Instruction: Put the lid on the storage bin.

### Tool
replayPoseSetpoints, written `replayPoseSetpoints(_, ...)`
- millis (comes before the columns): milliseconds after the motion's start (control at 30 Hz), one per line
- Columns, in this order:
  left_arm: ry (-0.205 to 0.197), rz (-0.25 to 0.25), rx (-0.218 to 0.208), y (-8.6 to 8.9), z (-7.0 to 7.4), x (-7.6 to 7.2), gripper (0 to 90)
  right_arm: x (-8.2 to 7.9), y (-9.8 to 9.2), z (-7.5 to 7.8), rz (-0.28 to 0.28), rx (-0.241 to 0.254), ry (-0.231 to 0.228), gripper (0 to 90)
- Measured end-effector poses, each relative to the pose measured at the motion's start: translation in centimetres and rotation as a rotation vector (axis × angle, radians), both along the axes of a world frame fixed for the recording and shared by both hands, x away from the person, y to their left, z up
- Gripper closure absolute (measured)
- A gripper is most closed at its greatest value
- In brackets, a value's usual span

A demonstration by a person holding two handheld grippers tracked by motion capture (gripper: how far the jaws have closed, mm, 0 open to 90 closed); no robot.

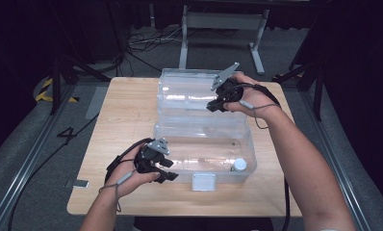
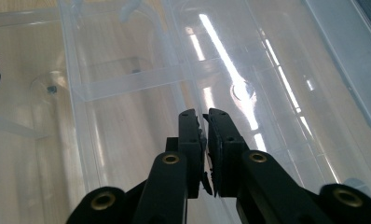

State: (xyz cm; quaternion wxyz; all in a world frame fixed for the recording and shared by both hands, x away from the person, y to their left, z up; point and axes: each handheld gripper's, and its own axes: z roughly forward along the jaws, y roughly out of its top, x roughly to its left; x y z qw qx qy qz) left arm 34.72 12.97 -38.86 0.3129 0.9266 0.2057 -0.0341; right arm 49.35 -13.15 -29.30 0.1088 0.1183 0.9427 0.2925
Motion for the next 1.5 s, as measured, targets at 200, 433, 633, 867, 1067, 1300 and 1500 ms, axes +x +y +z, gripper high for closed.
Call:
replayPoseSetpoints(200,0.021,-0.028,0.021,-0.8,-0.7,0.1,56.8,0.1,0.0,0.0,0.012,0.003,0.000,85.0)
replayPoseSetpoints(433,0.013,-0.034,0.065,-1.2,-1.2,0.1,66.3,0.0,-0.1,0.0,0.004,0.011,0.006,85.0)
replayPoseSetpoints(633,-0.023,-0.039,0.083,-1.1,-1.2,0.1,75.6,-0.1,-0.1,0.0,0.000,0.016,0.004,85.6)
replayPoseSetpoints(867,-0.022,-0.040,0.089,-1.1,-1.2,0.1,76.0,-0.6,-0.3,0.1,0.008,0.036,0.013,85.8)
replayPoseSetpoints(1067,-0.022,-0.039,0.090,-1.1,-1.2,0.1,76.0,-1.4,-0.5,0.4,0.030,0.050,0.019,86.1)
replayPoseSetpoints(1300,-0.021,-0.038,0.091,-1.1,-1.2,0.1,76.0,-2.7,-0.5,0.8,0.054,0.042,0.015,86.1)
replayPoseSetpoints(1500,-0.025,-0.044,0.084,-1.1,-1.2,0.2,76.0,-4.0,-0.5,1.0,0.086,0.025,0.003,86.0)
